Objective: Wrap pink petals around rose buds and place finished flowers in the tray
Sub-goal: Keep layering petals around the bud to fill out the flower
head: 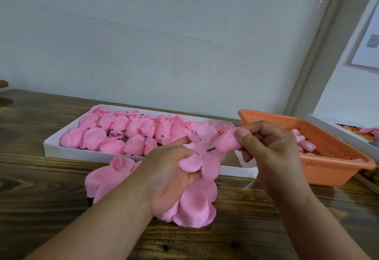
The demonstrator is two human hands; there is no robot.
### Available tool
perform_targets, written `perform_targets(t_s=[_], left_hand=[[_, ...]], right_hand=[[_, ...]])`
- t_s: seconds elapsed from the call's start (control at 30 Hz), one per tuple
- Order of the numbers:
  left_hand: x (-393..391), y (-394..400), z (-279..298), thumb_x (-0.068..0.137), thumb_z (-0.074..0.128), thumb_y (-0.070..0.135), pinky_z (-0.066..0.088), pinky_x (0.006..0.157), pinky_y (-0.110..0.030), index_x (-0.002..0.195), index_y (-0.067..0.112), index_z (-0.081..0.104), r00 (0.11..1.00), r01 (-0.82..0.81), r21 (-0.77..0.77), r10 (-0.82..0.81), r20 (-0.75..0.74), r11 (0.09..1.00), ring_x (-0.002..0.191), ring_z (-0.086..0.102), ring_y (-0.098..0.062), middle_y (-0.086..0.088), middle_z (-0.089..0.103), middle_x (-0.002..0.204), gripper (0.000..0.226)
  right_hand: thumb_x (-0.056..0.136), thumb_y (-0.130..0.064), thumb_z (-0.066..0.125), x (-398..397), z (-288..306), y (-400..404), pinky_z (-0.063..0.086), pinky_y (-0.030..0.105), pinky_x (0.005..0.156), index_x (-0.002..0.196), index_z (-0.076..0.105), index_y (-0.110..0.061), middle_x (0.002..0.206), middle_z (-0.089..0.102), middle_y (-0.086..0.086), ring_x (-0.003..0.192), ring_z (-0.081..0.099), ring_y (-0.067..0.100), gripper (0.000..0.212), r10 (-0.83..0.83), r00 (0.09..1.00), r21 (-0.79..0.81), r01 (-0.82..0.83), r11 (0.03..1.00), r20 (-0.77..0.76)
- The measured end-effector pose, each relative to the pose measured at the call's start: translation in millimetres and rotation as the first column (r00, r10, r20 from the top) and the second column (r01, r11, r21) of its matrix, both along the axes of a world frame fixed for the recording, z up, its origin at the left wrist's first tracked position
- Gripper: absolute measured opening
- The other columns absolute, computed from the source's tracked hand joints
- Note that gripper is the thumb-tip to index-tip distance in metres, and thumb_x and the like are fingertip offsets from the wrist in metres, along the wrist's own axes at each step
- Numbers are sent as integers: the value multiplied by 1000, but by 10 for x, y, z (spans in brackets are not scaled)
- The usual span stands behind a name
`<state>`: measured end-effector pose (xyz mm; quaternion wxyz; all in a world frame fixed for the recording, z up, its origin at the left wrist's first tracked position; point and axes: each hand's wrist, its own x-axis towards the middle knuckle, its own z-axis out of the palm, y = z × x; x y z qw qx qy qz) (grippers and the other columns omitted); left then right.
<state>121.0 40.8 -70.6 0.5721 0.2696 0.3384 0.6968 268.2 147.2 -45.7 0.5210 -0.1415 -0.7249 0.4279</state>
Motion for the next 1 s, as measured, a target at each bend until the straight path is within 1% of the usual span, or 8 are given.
perform_targets(t_s=[0.1,0.23,0.3,0.37,0.53,0.67,0.8,1.0], left_hand=[[31,-12,-14,97,34,-1,55,89,-40,122,9,61,999,25,36,-25,-20,999,108,66,-29,-15,68,117,38],[64,-36,-7,94,34,-2,59,80,-34,102,11,75,998,65,45,-66,10,997,101,69,-26,-15,71,110,43],[63,-35,-11,90,44,1,58,83,-35,104,7,74,1000,29,11,-29,7,1000,99,70,-25,-15,72,107,34],[55,-28,-10,77,58,7,55,89,-40,112,4,67,1000,-18,-31,18,19,999,101,69,-27,-18,71,108,37],[64,-53,11,62,67,14,55,86,-42,112,4,63,995,-104,-109,104,2,989,90,71,-28,-18,73,98,51],[61,-49,6,56,70,16,58,75,-38,105,4,65,989,-150,-143,149,-18,978,80,71,-26,-18,73,92,51],[67,-26,-9,56,70,18,52,92,-45,112,3,64,988,-151,-168,152,-7,974,101,68,-32,-21,72,103,58],[78,-25,-13,73,64,17,49,96,-49,115,2,61,992,-129,-166,127,-23,978,107,65,-36,-24,69,108,45]], right_hand=[[82,-3,63,-13,-2,-25,42,18,47,77,65,2,61,65,2,49,51,3,8,20,1000,3,-20,1000,-1],[84,2,60,-20,7,-37,43,13,48,75,64,0,56,64,-5,47,53,0,11,18,1000,-8,-18,1000,-14],[84,2,61,-19,0,-34,45,12,60,75,64,2,57,65,-5,48,54,0,10,8,1000,3,-8,1000,4],[84,-1,63,-16,-9,-28,42,21,79,76,65,2,60,66,-2,49,54,2,9,-24,999,41,22,999,46],[82,-4,66,-20,-18,-53,46,21,50,72,67,-10,64,66,3,55,56,7,11,-35,993,84,25,996,116],[82,-4,67,-34,-22,-60,46,20,50,70,67,-13,67,66,5,56,56,8,15,-35,988,101,20,995,149],[82,-6,67,-24,-17,-71,45,17,49,70,68,-16,62,65,-1,54,54,5,16,-27,984,108,8,994,177],[82,-5,67,-28,-5,-88,47,29,50,69,67,-15,67,64,9,56,56,20,16,-32,982,135,7,991,187]])
